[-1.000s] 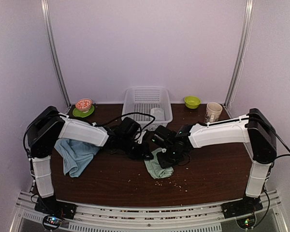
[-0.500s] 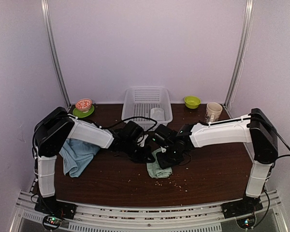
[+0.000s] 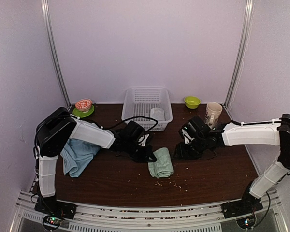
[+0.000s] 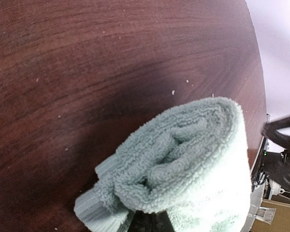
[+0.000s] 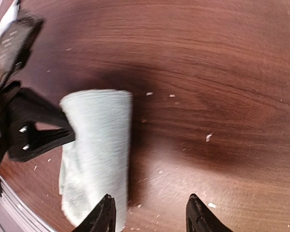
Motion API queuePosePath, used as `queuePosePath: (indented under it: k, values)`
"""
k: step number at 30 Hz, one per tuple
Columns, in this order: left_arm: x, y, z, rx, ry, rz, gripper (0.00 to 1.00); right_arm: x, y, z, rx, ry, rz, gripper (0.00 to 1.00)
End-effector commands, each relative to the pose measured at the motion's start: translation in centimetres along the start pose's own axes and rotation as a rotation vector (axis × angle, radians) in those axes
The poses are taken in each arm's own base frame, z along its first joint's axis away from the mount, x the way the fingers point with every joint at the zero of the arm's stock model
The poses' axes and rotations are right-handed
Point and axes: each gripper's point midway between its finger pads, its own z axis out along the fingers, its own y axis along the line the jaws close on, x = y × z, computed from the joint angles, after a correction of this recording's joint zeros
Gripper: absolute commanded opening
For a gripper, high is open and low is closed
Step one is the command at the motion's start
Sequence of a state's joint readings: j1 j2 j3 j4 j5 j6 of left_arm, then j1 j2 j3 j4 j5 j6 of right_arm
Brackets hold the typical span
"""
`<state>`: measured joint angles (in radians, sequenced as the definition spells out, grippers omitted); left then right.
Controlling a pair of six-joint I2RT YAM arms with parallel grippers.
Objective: Roll the towels
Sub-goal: Roll the towel at the center of the board.
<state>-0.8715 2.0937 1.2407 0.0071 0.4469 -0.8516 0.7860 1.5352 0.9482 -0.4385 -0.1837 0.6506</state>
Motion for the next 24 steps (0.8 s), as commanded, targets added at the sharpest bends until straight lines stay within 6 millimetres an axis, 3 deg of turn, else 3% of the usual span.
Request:
queuePosePath:
  k: [1, 5, 18, 24]
  values:
    - [2.3, 3.7, 1.4, -0.114, 0.064, -0.059, 0.0, -0.6, 0.3, 1.7, -0.118, -0.018, 0.081, 0.5]
    - [2.5, 3.8, 1.3, -0.117, 0.068, -0.059, 0.0, -0.6, 1.1, 3.1, -0.173, 0.005, 0.11, 0.51]
    - [2.2, 2.8, 0.1, -0.109, 0.061, -0.036, 0.0, -0.5, 2.1, 4.4, -0.191, 0.029, 0.103, 0.57]
    - [1.8, 1.6, -2.0, -0.12, 0.05, 0.004, 0.15, -0.2, 2.6, 5.1, -0.17, 0.041, 0.085, 0.57]
